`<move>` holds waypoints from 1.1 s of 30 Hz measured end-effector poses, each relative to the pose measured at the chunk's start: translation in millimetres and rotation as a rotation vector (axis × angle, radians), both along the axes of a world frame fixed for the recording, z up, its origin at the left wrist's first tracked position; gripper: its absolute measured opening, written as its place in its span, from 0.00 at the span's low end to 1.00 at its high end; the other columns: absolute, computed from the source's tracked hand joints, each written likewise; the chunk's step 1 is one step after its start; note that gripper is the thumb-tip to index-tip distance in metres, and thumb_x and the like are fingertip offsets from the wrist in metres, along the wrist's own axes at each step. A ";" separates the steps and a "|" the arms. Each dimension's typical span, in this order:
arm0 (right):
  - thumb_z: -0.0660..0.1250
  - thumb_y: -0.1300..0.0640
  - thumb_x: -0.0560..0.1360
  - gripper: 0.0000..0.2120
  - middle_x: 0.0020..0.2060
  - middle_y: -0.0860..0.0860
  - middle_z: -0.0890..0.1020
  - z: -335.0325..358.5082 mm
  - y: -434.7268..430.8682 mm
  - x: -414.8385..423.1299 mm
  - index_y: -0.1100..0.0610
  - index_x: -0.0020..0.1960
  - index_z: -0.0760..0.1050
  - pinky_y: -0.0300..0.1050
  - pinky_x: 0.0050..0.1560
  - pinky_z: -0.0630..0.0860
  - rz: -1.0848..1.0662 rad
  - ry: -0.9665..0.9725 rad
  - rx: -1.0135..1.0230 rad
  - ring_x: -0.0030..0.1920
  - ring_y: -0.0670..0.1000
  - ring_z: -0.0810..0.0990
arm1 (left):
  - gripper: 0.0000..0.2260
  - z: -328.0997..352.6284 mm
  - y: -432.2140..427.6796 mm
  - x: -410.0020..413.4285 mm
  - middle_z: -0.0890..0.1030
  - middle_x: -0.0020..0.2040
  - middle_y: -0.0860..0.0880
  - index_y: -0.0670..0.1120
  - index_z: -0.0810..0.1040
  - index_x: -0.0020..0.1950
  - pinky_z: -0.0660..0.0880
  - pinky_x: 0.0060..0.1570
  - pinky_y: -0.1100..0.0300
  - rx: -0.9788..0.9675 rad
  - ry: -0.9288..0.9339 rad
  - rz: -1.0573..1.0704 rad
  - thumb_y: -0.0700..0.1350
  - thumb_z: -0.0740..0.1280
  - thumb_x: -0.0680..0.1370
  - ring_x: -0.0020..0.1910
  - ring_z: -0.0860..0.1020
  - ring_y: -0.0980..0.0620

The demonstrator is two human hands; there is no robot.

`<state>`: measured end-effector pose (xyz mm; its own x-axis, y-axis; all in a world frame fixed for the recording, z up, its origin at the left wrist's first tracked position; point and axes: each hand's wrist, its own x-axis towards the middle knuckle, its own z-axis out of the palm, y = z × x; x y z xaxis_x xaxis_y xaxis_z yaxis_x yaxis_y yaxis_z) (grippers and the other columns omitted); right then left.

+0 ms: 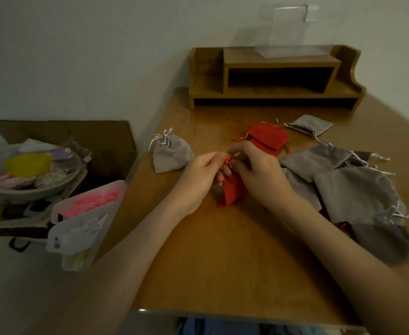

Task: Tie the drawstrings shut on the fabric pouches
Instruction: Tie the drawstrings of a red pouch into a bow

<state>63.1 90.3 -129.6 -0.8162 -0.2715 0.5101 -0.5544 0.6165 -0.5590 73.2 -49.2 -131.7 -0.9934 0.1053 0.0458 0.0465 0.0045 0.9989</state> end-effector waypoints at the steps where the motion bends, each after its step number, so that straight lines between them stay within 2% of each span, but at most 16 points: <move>1: 0.65 0.63 0.77 0.08 0.46 0.53 0.80 0.9 0.5 0.4 0.61 0.56 0.75 0.39 0.45 0.71 -0.004 0.002 -0.004 0.47 0.51 0.79 | 0.11 0.7 -0.1 0.1 0.76 0.29 0.56 0.46 0.79 0.47 0.69 0.30 0.67 0.023 -0.021 0.003 0.43 0.57 0.83 0.27 0.70 0.61; 4: 0.66 0.64 0.76 0.06 0.44 0.52 0.81 2.4 1.1 1.1 0.61 0.53 0.76 0.43 0.46 0.73 0.013 0.011 0.001 0.47 0.52 0.79 | 0.11 3.6 1.0 1.0 0.76 0.29 0.53 0.43 0.77 0.46 0.69 0.28 0.67 0.079 -0.093 -0.016 0.41 0.57 0.83 0.27 0.70 0.59; 7: 0.66 0.65 0.75 0.05 0.44 0.53 0.81 1.8 0.9 0.3 0.61 0.51 0.77 0.38 0.44 0.69 0.034 0.039 0.048 0.47 0.52 0.78 | 0.11 6.7 1.6 2.1 0.75 0.30 0.51 0.42 0.76 0.45 0.68 0.27 0.67 0.132 -0.154 -0.027 0.41 0.56 0.83 0.25 0.70 0.60; 13: 0.66 0.64 0.75 0.10 0.47 0.50 0.79 1.7 0.7 -1.3 0.58 0.57 0.76 0.26 0.46 0.66 0.034 0.008 0.028 0.48 0.46 0.74 | 0.11 12.1 0.6 3.8 0.75 0.28 0.51 0.42 0.76 0.45 0.68 0.26 0.68 0.200 -0.199 -0.045 0.40 0.57 0.83 0.25 0.69 0.59; 19: 0.66 0.64 0.76 0.07 0.43 0.47 0.78 5.2 0.2 1.3 0.60 0.54 0.76 0.29 0.43 0.68 0.063 -0.021 -0.040 0.45 0.45 0.76 | 0.12 12.4 0.1 4.9 0.74 0.29 0.51 0.42 0.76 0.44 0.68 0.27 0.69 0.224 -0.186 -0.062 0.40 0.56 0.83 0.25 0.69 0.60; 21: 0.65 0.61 0.77 0.06 0.41 0.44 0.78 8.4 -0.1 4.4 0.58 0.54 0.76 0.28 0.43 0.68 0.098 -0.104 -0.156 0.42 0.40 0.76 | 0.12 11.9 -0.5 5.2 0.72 0.30 0.51 0.42 0.77 0.47 0.68 0.27 0.69 0.228 -0.169 -0.077 0.40 0.56 0.83 0.26 0.68 0.60; 23: 0.66 0.55 0.77 0.08 0.41 0.44 0.78 10.7 -0.3 6.8 0.54 0.55 0.74 0.30 0.43 0.70 0.150 -0.224 -0.247 0.42 0.40 0.76 | 0.11 10.7 -0.4 5.4 0.70 0.32 0.51 0.44 0.78 0.50 0.68 0.28 0.69 0.220 -0.150 -0.099 0.40 0.56 0.83 0.27 0.67 0.60; 26: 0.69 0.56 0.75 0.14 0.44 0.47 0.77 10.8 1.9 5.4 0.51 0.58 0.70 0.33 0.42 0.70 0.183 -0.286 -0.215 0.41 0.43 0.75 | 0.11 7.4 1.1 5.0 0.70 0.32 0.52 0.45 0.78 0.51 0.68 0.28 0.70 0.228 -0.133 -0.098 0.39 0.56 0.83 0.27 0.67 0.61; 28: 0.69 0.58 0.75 0.13 0.44 0.52 0.77 11.3 4.2 2.8 0.50 0.57 0.70 0.39 0.45 0.72 0.165 -0.295 -0.251 0.43 0.47 0.76 | 0.10 6.2 0.7 4.2 0.72 0.31 0.53 0.45 0.78 0.51 0.69 0.30 0.70 0.225 -0.115 -0.101 0.40 0.57 0.82 0.28 0.68 0.61; 30: 0.68 0.60 0.76 0.12 0.42 0.53 0.75 12.8 7.2 0.3 0.51 0.56 0.70 0.42 0.45 0.72 0.115 -0.255 -0.268 0.42 0.47 0.75 | 0.09 6.7 -1.8 3.6 0.74 0.32 0.53 0.44 0.78 0.51 0.71 0.32 0.70 0.198 -0.109 -0.095 0.40 0.58 0.81 0.29 0.70 0.61; 32: 0.67 0.61 0.77 0.10 0.41 0.54 0.75 14.9 11.0 -1.3 0.53 0.56 0.71 0.43 0.43 0.74 0.090 -0.248 -0.302 0.41 0.48 0.76 | 0.08 7.0 -3.7 3.3 0.75 0.34 0.52 0.44 0.78 0.50 0.72 0.34 0.69 0.141 -0.114 -0.098 0.38 0.59 0.81 0.31 0.72 0.60; 33: 0.66 0.60 0.77 0.09 0.41 0.54 0.76 16.2 13.2 -2.0 0.53 0.55 0.72 0.41 0.41 0.74 0.083 -0.263 -0.310 0.40 0.44 0.78 | 0.08 6.6 -4.2 3.4 0.76 0.34 0.51 0.44 0.79 0.49 0.73 0.35 0.68 0.114 -0.117 -0.102 0.38 0.59 0.81 0.32 0.73 0.60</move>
